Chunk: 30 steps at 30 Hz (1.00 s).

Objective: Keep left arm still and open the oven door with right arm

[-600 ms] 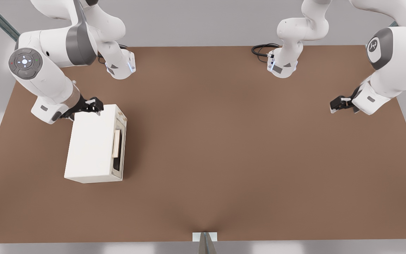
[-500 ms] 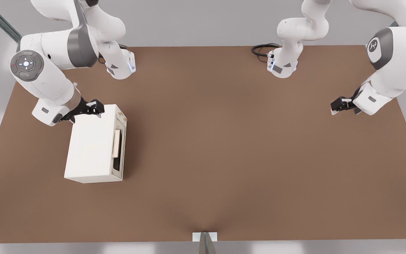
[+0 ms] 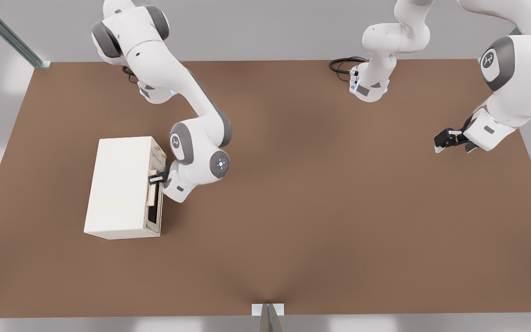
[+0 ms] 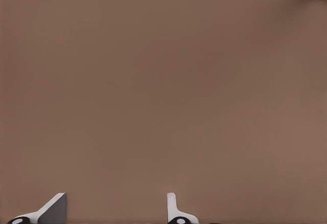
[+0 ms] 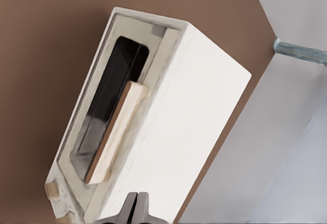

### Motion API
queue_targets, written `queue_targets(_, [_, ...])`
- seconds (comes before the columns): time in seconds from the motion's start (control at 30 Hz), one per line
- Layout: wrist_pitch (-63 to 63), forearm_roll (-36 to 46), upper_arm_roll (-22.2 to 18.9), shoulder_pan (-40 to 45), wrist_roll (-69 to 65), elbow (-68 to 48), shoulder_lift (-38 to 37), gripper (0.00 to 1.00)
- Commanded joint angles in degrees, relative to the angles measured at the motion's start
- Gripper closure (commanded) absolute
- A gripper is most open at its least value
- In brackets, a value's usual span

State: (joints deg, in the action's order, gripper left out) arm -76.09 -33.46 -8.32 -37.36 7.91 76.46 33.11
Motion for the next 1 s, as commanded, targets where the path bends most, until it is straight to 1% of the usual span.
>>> queue_targets(0.0, [-2.13,-1.88,-1.61,-1.22,19.51,-0.08,1.6,1.0])
queue_targets(0.07, [-2.39,-2.05,-1.87,-1.93,22.49,-0.08,3.89,1.0])
queue_targets(0.17, [-2.66,-2.4,-1.87,-1.93,23.02,0.1,4.07,1.0])
queue_targets(0.3, [-4.77,-2.14,-2.67,-1.66,23.2,4.4,4.15,1.0])
queue_targets(0.53, [-5.21,-2.05,-2.67,-0.61,22.94,6.77,4.51,1.0])
queue_targets(0.97, [-5.29,-2.4,-2.67,-0.61,23.02,8.09,5.47,1.0])
